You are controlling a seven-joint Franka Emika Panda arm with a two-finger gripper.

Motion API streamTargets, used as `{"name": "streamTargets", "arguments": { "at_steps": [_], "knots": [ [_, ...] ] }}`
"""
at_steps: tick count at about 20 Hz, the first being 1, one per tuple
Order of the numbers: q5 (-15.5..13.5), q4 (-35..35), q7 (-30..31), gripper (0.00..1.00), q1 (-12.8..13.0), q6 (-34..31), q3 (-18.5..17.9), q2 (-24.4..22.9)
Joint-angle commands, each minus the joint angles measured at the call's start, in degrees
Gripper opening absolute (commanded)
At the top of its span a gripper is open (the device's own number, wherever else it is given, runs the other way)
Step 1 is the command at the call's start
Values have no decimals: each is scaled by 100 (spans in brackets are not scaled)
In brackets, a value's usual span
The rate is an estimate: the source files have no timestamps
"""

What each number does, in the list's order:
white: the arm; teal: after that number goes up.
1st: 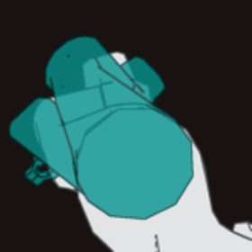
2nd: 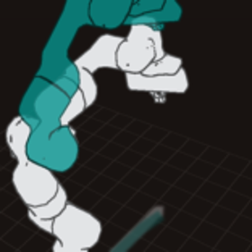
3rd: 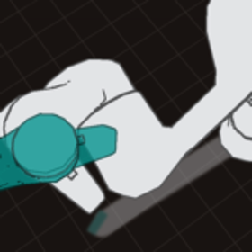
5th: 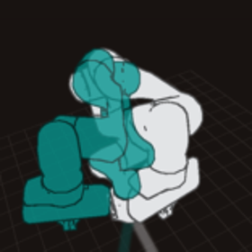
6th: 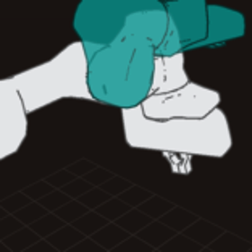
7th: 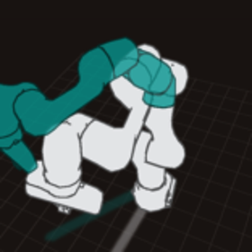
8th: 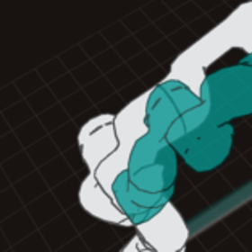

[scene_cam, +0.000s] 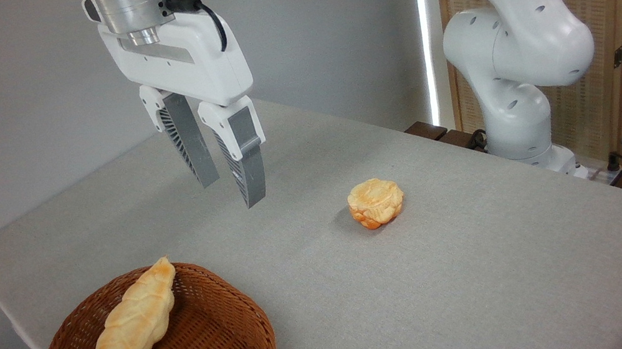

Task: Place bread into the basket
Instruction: 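Move the open gripper toward the round golden bun on the table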

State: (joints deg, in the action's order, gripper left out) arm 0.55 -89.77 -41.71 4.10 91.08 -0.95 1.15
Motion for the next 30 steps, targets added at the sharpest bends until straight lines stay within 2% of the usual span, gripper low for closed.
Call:
{"name": "streamTargets", "arguments": {
  "at_steps": [1, 13, 17, 19, 20, 22, 26, 30],
  "knots": [
    [-29, -485, 31, 100, 20, 197, 68, -236],
    [-46, -498, 40, 100, -6, 226, -11, -167],
    [-213, -726, 57, 100, -23, 226, -11, -167],
    [-432, -910, 57, 100, -23, 401, -2, -220],
    [-450, -1120, 57, 100, -15, 550, 50, -307],
    [-451, -1830, 49, 100, 29, 980, 77, -692],
    [-442, -3509, -101, 100, 179, 1684, 68, -1887],
    [-389, -4846, -504, 100, 293, 1572, 68, -3056]
  ]
}}
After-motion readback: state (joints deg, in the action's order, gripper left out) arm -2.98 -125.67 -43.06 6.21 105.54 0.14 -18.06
